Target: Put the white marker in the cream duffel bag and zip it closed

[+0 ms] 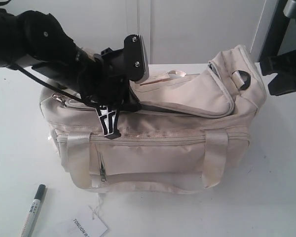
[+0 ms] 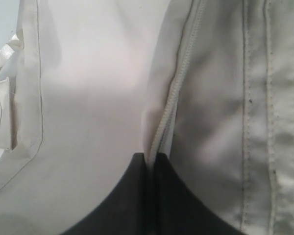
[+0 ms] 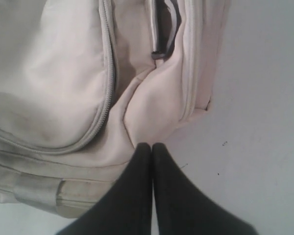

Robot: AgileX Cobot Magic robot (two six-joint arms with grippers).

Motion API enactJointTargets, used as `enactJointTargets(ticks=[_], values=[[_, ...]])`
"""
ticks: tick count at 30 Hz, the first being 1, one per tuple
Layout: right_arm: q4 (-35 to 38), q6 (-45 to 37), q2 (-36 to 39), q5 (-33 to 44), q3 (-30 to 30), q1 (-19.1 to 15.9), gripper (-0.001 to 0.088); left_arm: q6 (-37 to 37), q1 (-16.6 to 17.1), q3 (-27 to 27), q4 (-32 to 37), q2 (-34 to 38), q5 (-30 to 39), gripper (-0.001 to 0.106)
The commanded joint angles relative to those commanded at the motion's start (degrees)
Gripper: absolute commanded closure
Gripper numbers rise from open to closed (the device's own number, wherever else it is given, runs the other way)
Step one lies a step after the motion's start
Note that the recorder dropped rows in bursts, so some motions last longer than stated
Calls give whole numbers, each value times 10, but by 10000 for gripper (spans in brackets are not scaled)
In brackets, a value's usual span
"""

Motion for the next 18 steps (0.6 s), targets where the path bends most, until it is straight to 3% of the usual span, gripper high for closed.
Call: enactJointTargets(ticks=[8, 18], values=[[0, 0, 0, 0, 0, 0, 868, -52, 0, 0, -28, 0, 0, 1053], [0, 0, 0, 0, 0, 0, 868, -80, 6, -1, -186, -1, 10, 1053]])
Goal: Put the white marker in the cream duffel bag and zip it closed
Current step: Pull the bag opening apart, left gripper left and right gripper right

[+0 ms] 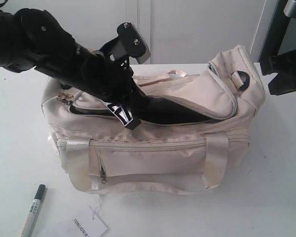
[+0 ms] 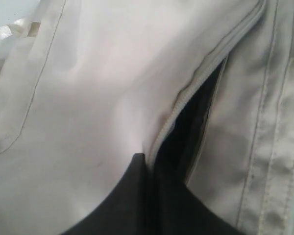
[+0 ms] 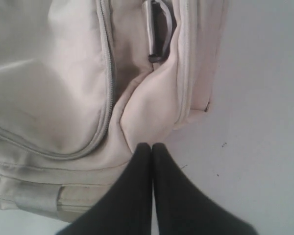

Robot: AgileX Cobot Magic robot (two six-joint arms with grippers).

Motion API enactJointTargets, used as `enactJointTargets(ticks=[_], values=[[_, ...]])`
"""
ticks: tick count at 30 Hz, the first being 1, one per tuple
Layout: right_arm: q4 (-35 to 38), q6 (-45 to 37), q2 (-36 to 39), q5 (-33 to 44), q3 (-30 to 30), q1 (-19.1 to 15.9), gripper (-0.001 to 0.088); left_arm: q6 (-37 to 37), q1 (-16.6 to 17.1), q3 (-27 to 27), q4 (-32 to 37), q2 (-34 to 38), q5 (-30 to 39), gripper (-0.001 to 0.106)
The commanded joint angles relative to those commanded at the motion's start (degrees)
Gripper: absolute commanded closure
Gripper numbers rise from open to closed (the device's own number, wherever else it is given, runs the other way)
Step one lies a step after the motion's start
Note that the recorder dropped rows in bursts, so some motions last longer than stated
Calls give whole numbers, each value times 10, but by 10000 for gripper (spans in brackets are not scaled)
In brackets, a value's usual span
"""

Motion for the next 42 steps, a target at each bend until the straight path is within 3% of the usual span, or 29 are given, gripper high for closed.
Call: enactJointTargets(ticks=[7, 11, 17, 24, 26, 32, 42], values=[[1, 0, 0, 1, 0, 0, 868, -2, 43, 0, -142, 0, 22, 1053], [39, -29, 0, 5, 0, 0, 868, -2, 68, 0, -197, 0, 25, 1053], [131, -150, 0, 45, 0, 0, 868, -2, 105, 0, -307, 0, 70, 1053], [247, -291, 0, 106, 0, 2, 868, -2, 106, 0, -318, 0, 81, 1053], [266, -340, 0, 120, 0, 32, 868, 0, 106, 0, -321, 0, 88, 1053], [263, -372, 0, 82, 51, 124, 868, 0, 106, 0, -320, 0, 115, 1053], [256, -482, -35, -10, 130, 214, 868, 0, 106, 0, -321, 0, 133, 1053]])
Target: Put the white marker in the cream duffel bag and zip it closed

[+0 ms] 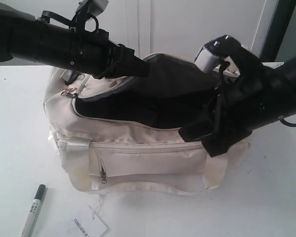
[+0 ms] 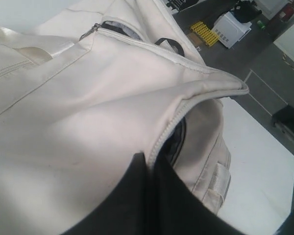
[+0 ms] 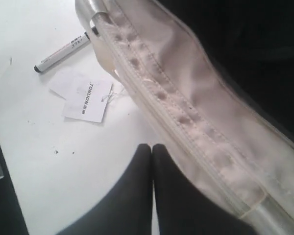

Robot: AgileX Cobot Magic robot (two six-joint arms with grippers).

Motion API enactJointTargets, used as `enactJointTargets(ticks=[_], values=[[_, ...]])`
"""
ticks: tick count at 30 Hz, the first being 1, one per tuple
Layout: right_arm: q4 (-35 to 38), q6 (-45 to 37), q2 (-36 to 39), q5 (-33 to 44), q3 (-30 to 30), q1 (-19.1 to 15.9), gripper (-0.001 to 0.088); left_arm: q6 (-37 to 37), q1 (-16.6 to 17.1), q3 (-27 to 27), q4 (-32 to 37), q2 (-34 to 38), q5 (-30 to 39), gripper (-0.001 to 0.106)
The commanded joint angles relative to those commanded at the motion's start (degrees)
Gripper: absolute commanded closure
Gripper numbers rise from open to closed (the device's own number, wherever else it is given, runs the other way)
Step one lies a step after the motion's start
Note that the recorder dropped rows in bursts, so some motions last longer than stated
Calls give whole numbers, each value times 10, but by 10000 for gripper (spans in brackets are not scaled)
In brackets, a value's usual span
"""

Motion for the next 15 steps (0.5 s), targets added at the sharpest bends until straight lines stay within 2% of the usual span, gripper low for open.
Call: enactJointTargets(ticks=[8, 15], values=[[-3, -49, -15, -68, 22, 54, 868, 1, 0, 0, 0, 0, 0, 1053], [-3, -131, -15, -158, 36, 127, 868, 1, 0, 0, 0, 0, 0, 1053]])
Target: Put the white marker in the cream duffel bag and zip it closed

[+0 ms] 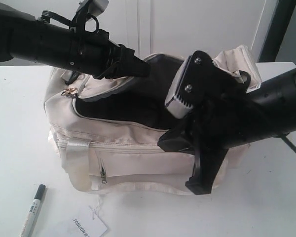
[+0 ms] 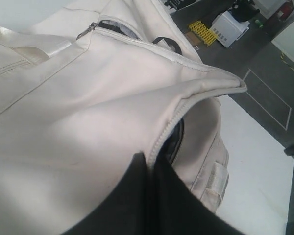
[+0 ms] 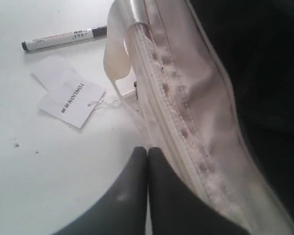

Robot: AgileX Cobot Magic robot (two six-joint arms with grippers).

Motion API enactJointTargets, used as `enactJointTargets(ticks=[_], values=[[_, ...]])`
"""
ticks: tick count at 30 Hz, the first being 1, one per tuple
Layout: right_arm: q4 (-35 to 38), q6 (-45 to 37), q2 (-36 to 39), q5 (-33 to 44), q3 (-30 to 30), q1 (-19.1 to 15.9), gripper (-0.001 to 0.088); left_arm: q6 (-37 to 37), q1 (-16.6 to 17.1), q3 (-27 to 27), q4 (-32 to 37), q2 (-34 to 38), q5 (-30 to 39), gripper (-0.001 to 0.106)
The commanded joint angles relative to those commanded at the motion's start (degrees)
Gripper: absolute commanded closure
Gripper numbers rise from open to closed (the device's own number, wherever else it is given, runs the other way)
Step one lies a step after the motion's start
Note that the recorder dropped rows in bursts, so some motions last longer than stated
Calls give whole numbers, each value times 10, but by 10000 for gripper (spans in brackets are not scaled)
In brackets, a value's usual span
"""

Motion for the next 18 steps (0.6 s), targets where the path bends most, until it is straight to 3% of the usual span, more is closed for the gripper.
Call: enactJointTargets(ticks=[7, 18], values=[[1, -12, 14, -39, 0, 51, 862, 0, 0, 0, 0, 0, 0, 1053], [1, -56, 68, -144, 0, 117, 681, 0, 0, 0, 0, 0, 2, 1053]])
